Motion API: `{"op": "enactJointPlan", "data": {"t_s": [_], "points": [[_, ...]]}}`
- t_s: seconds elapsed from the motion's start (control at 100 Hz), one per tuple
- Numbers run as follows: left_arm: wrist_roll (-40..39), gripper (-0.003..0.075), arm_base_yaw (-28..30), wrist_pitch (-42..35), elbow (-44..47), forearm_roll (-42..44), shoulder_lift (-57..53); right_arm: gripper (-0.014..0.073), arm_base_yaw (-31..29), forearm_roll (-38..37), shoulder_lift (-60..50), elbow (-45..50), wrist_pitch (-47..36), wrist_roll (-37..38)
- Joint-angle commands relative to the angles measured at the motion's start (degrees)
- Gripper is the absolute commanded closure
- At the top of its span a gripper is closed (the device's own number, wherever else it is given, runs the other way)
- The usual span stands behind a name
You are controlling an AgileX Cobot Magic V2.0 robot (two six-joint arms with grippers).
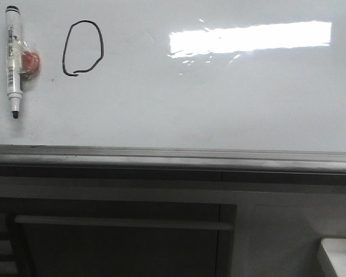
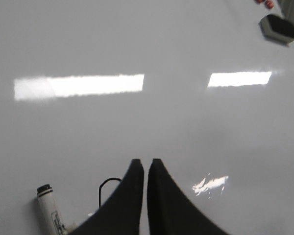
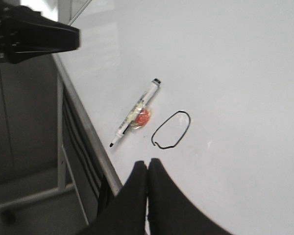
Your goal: Write number 0 on whiteboard
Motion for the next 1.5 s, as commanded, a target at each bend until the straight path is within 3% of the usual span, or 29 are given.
{"op": "enactJointPlan", "data": {"t_s": [0.0, 0.2, 0.34, 0.53, 1.36, 1.43, 1.49], "points": [[-0.1, 0.0741, 0.1, -2.6, 0.5, 0.0, -6.1, 0.0643, -0.3, 3.7, -9.0, 7.5, -11.2, 0.1], [-0.1, 0.0741, 0.1, 3.2, 7.0, 4.3, -18.7, 0.0644, -0.3, 2.9, -28.9, 31.6, -20.8, -1.1], [-0.1, 0.0741, 0.1, 4.0, 10.0, 4.3, -23.9, 0.0643, -0.3, 3.3, -39.8, 40.2, -30.7, -1.1], [-0.1, 0.0741, 0.1, 2.8, 10.6, 4.3, -25.0, 0.0644, -0.3, 3.4, -47.4, 41.4, -35.4, -1.1], [0.1, 0.0741, 0.1, 4.6, 10.8, 3.5, -25.0, 0.0643, -0.3, 3.4, -47.1, 41.4, -36.1, -1.1], [7.0, 0.0741, 0.1, 5.6, 10.8, -0.8, -25.0, 0.0643, -0.3, 3.4, -47.1, 41.4, -36.1, -1.1], [21.2, 0.0741, 0.1, 6.3, 10.8, -10.5, -25.0, 0.0643, -0.3, 3.4, -47.1, 41.4, -36.1, -1.1]]}}
